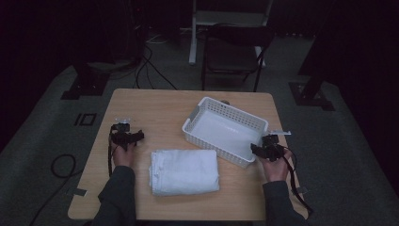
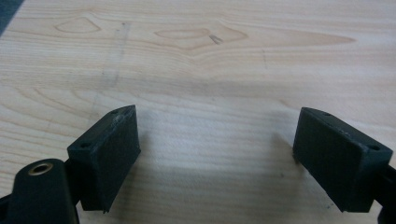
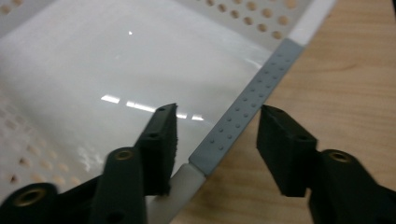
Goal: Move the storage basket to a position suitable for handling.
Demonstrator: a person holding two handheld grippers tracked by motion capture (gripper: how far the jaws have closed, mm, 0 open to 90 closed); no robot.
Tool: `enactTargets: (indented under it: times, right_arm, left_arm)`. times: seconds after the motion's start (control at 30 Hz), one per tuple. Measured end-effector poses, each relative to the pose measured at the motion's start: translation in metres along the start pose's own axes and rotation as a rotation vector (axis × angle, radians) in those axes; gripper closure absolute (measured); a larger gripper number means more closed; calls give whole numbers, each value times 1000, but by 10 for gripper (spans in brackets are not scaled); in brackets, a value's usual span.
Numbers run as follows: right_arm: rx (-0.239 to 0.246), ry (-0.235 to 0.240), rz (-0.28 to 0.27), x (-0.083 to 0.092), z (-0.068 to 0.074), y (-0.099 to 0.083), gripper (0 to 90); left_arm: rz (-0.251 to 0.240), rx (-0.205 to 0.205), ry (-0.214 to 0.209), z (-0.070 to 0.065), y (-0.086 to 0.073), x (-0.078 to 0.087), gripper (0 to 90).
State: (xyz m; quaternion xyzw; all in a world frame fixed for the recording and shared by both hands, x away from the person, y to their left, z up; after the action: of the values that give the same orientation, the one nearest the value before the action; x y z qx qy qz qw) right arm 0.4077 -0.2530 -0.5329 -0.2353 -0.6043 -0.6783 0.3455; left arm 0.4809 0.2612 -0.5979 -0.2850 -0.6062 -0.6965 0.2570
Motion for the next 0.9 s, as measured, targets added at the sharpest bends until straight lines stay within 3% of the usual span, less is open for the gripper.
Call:
enactTargets:
  times: [0.1, 0.23, 0.3, 0.43, 0.6, 0.7, 0.8, 0.9]
  right_arm:
    - [3, 0, 0, -5, 4, 7, 527]
    - [3, 15, -3, -10, 12, 15, 448]
    - [8, 22, -11, -6, 15, 15, 431]
    - [9, 43, -16, 4, 16, 5, 433]
    - [17, 65, -7, 8, 20, -7, 480]
    - [26, 53, -16, 6, 23, -5, 481]
    - [11, 65, -25, 1, 24, 2, 521]
    - [9, 73, -17, -10, 26, 11, 544]
  left_arm:
    - [13, -18, -18, -2, -3, 4, 137]
    - [32, -24, -29, -3, -3, 9, 214]
    - [17, -9, -73, -4, -3, 13, 294]
    - [-32, -3, -169, -13, 5, 24, 313]
    - [-110, -92, -270, -38, 19, 49, 311]
    - [-168, -145, -345, -56, 28, 65, 335]
    - [-204, -178, -392, -68, 34, 76, 339]
    - [-209, -217, -415, -79, 36, 82, 339]
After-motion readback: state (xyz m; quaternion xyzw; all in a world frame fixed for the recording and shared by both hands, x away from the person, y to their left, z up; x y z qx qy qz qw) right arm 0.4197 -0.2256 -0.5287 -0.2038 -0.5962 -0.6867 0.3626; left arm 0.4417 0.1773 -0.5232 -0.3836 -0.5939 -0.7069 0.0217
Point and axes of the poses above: each handheld gripper's, and its own axes: x roughly backward along the jaws, y roughly out of its top, z roughly to its left, the point moved 6 cm from there along -x, roughly forward along the jaws, and after that the axes turned 8 degrees about -x, right-handed, at the moved point
